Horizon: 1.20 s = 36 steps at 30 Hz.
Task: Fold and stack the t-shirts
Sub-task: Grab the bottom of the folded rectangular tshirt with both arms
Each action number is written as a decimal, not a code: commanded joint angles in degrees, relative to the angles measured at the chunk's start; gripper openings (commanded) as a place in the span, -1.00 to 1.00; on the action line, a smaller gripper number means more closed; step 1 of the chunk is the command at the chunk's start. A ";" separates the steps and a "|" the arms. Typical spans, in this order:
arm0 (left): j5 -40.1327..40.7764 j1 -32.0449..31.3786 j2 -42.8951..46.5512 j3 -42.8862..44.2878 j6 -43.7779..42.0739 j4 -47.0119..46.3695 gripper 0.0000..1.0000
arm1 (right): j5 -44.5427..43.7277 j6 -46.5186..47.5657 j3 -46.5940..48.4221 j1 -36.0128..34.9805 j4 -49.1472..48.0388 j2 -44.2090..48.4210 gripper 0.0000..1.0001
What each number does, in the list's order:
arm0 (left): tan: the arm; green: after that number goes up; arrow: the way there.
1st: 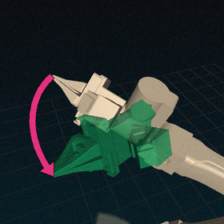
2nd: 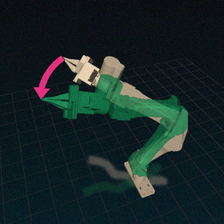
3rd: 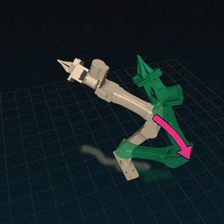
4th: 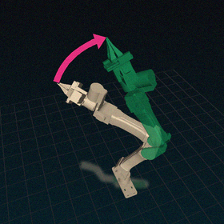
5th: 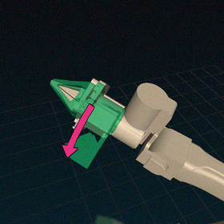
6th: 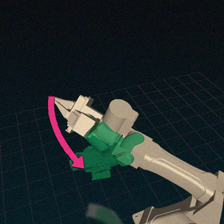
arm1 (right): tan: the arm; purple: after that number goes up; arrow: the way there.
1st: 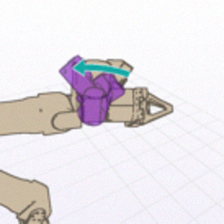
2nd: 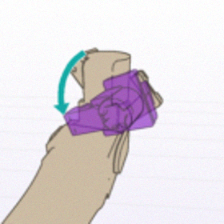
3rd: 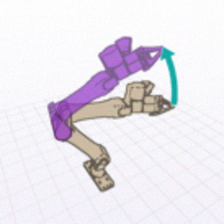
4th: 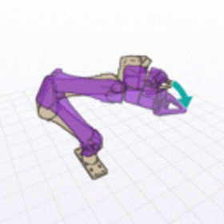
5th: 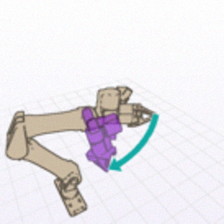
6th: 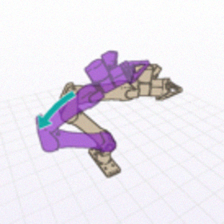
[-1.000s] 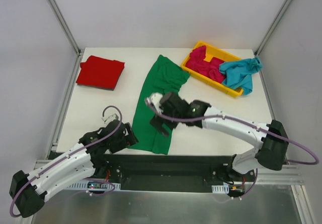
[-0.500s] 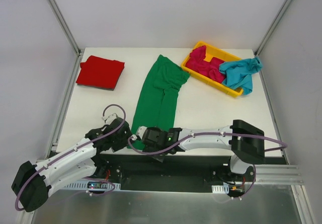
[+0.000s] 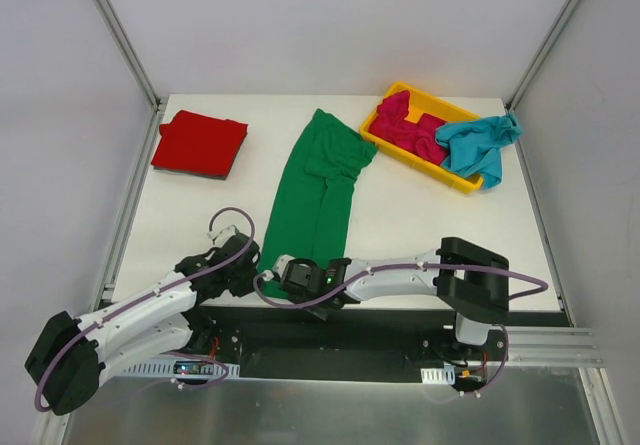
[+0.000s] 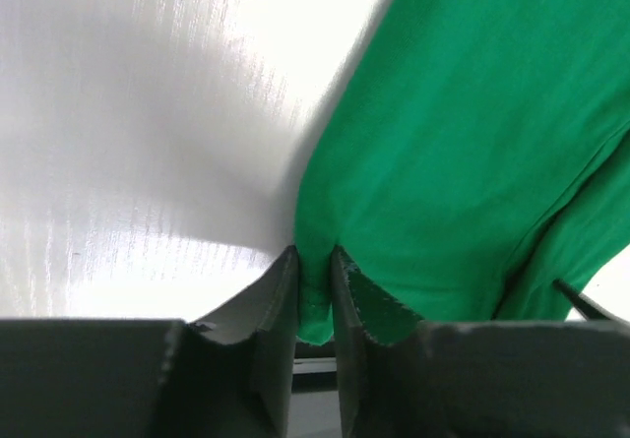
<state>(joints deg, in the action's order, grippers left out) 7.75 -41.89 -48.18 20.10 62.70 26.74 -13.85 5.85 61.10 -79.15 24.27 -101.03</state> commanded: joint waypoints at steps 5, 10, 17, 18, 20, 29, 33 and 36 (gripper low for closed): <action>-1.42 0.49 0.02 -1.47 -0.38 2.35 -1.00 | -0.75 -3.82 -0.54 -0.21 1.48 -1.63 -0.48; -1.69 0.49 5.89 -0.94 0.76 6.55 -1.00 | 2.32 -4.88 -1.33 -0.65 1.39 1.62 -0.72; 4.38 0.58 18.37 4.07 2.16 20.61 -1.00 | 13.22 -4.79 -1.51 -2.05 -0.62 6.46 -0.80; 4.47 0.49 19.78 4.33 2.69 21.85 -1.00 | 16.36 -5.14 -1.16 -2.14 -1.15 6.64 -0.81; 4.03 0.58 22.68 4.42 3.48 23.88 -1.00 | 20.86 -5.67 -0.46 -2.58 -2.38 6.73 -0.81; 6.48 0.49 27.01 7.58 3.23 26.52 -1.00 | 27.82 -9.37 0.95 -3.20 -4.85 9.27 -0.84; 8.07 0.58 23.50 11.27 0.77 24.07 -1.00 | 25.19 -9.19 1.39 -1.45 -2.48 11.12 -0.84; 8.07 0.49 19.28 12.77 -0.82 19.07 -1.00 | 22.20 -8.40 1.13 1.28 -0.37 12.35 -0.85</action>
<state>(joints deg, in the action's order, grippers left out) 12.05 -41.89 -24.49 29.69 64.97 50.83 9.96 -2.42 60.58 -80.58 19.99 -92.38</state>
